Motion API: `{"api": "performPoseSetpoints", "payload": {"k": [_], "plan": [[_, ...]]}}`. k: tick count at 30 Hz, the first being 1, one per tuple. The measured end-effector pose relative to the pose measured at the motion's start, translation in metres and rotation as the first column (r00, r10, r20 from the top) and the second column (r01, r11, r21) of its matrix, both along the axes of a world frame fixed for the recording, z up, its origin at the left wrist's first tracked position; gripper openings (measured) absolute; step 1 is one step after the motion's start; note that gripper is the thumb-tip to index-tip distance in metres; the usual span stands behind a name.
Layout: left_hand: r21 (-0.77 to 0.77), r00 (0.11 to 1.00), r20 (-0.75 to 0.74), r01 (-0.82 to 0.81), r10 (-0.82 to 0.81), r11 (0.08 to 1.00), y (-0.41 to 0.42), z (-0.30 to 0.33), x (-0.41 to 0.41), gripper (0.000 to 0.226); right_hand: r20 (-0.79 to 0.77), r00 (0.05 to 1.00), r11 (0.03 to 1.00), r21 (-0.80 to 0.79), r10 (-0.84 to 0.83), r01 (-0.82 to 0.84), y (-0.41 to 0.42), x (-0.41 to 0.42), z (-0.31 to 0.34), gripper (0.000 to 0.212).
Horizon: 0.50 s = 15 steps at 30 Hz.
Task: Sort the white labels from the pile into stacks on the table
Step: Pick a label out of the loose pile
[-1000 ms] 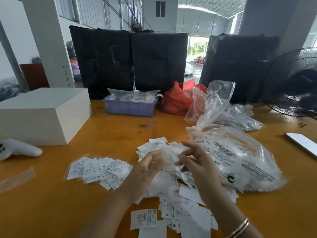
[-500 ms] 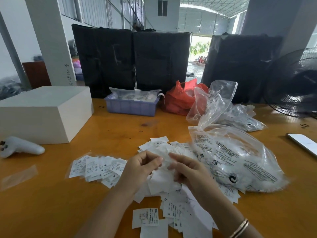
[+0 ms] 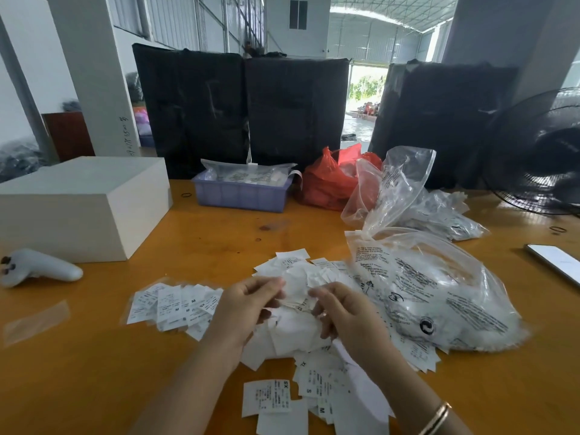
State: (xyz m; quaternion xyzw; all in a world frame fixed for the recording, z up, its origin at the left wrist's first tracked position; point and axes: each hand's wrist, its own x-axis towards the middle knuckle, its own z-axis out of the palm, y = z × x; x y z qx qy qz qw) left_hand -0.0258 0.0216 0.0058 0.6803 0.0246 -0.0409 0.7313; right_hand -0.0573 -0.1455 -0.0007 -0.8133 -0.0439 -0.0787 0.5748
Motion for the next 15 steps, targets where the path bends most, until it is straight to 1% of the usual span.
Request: {"api": "performPoseSetpoints", "payload": {"k": [1,2,3,4,5,6,7,10,12,14,15], "plan": [[-0.037,0.998,-0.011,-0.055,0.055,0.998,0.002,0.001,0.002,0.015,0.05,0.999,0.974,-0.228,0.006,0.005,0.0,0.0,-0.002,0.014],[-0.057,0.995,-0.012,-0.096,0.096,0.994,0.005,0.001,0.003,0.017,0.078,0.995,0.891,-0.454,0.056,-0.014,0.001,0.001,-0.005,0.014],[-0.07,0.992,-0.007,-0.128,0.128,0.989,0.007,0.001,0.003,0.018,0.086,0.989,0.772,-0.635,0.12,-0.039,0.004,0.001,-0.007,0.023],[-0.082,0.988,-0.001,-0.153,0.154,0.985,0.008,0.001,0.005,0.018,0.078,0.981,0.656,-0.753,0.176,-0.058,0.007,0.001,-0.01,0.033],[-0.093,0.985,-0.001,-0.171,0.172,0.981,0.009,0.001,0.005,0.018,0.076,0.973,0.568,-0.821,0.218,-0.063,0.01,0.002,-0.011,0.039],[-0.101,0.983,-0.003,-0.181,0.182,0.978,0.009,0.001,0.006,0.018,0.081,0.966,0.506,-0.861,0.245,-0.056,0.012,0.002,-0.012,0.041],[-0.105,0.983,-0.005,-0.185,0.186,0.977,0.01,0.001,0.006,0.018,0.091,0.961,0.467,-0.883,0.263,-0.045,0.013,0.002,-0.013,0.041],[-0.103,0.983,-0.004,-0.186,0.186,0.977,0.01,0.0,0.006,0.018,0.142,0.943,0.44,-0.898,0.299,-0.005,0.013,0.003,-0.014,0.035],[-0.1,0.982,-0.006,-0.189,0.19,0.977,0.01,0.0,0.006,0.018,0.15,0.948,0.454,-0.891,0.279,0.008,0.013,0.002,-0.014,0.035],[-0.093,0.982,-0.008,-0.19,0.191,0.977,0.009,-0.001,0.006,0.018,0.163,0.964,0.525,-0.851,0.212,0.029,0.014,0.001,-0.013,0.033],[-0.093,0.982,-0.008,-0.191,0.191,0.977,0.009,-0.001,0.006,0.019,0.182,0.969,0.585,-0.809,0.166,0.052,0.014,0.001,-0.012,0.03]]}}
